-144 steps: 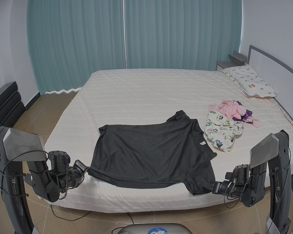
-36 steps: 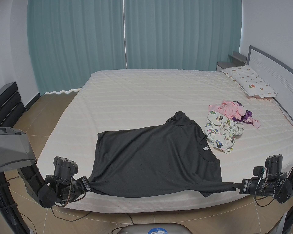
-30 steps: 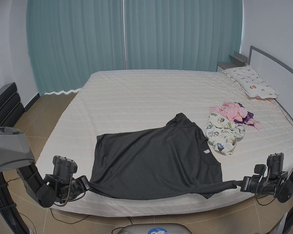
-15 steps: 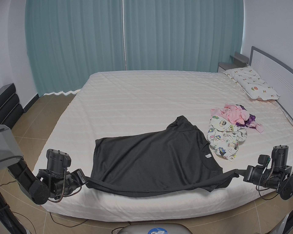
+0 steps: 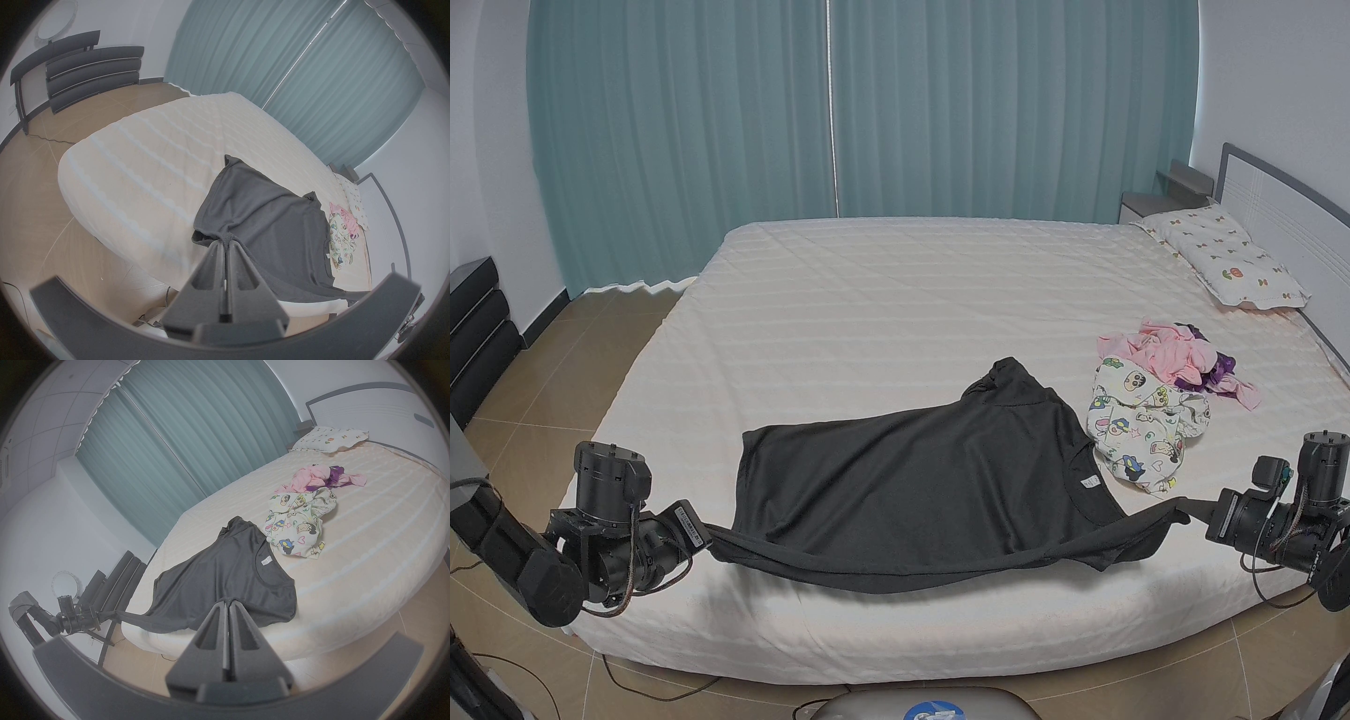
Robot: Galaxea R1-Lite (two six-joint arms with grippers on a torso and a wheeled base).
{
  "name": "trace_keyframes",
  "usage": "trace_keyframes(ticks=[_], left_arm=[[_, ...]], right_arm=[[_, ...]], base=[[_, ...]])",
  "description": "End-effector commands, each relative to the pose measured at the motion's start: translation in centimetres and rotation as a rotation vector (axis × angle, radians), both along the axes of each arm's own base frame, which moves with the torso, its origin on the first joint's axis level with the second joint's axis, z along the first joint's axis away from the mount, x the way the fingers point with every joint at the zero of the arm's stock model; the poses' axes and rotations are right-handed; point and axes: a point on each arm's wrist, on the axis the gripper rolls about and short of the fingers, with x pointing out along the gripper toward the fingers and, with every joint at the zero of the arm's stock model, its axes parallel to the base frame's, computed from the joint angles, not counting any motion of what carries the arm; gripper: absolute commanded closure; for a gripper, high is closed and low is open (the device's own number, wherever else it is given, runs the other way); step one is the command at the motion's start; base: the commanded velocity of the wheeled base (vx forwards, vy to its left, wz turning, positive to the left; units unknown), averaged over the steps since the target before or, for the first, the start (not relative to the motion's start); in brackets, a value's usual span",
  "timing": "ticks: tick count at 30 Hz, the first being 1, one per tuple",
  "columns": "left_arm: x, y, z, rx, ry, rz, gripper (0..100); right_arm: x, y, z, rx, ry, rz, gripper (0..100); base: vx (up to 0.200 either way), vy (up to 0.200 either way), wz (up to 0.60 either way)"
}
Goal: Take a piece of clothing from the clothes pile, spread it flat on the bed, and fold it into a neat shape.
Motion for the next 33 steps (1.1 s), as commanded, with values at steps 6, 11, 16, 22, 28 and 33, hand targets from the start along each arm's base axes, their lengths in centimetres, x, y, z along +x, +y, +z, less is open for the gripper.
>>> trace_keyframes(ticks=[6,11,16,22,28,33], left_arm=[[-0.7,0.2,0.4,0.032,0.061,-0.016,100],[-0.5,0.1,0.4,0.036,0.085,-0.017,100],[-0.1,0.0,-0.1,-0.011,0.115,-0.058,100],[0.8,0.2,-0.8,-0.025,0.132,-0.026,100],[1.5,0.1,-1.5,-0.041,0.158,-0.005,100],[1.5,0.1,-1.3,-0.043,0.15,-0.005,100]], right_arm=[[0.8,0.1,0.4,0.0,-0.017,0.003,100],[1.2,0.1,0.6,-0.001,-0.029,0.005,100],[2.1,0.3,-0.2,-0.001,0.007,0.01,100],[2.8,0.3,-0.8,-0.002,0.025,0.01,100],[3.0,0.3,-0.8,-0.003,0.024,0.008,100],[3.1,0.3,-0.9,-0.005,0.025,0.006,100]], base=[[0.0,0.0,0.0],[0.0,0.0,0.0],[0.0,0.0,0.0],[0.0,0.0,0.0],[0.0,0.0,0.0],[0.0,0.0,0.0]])
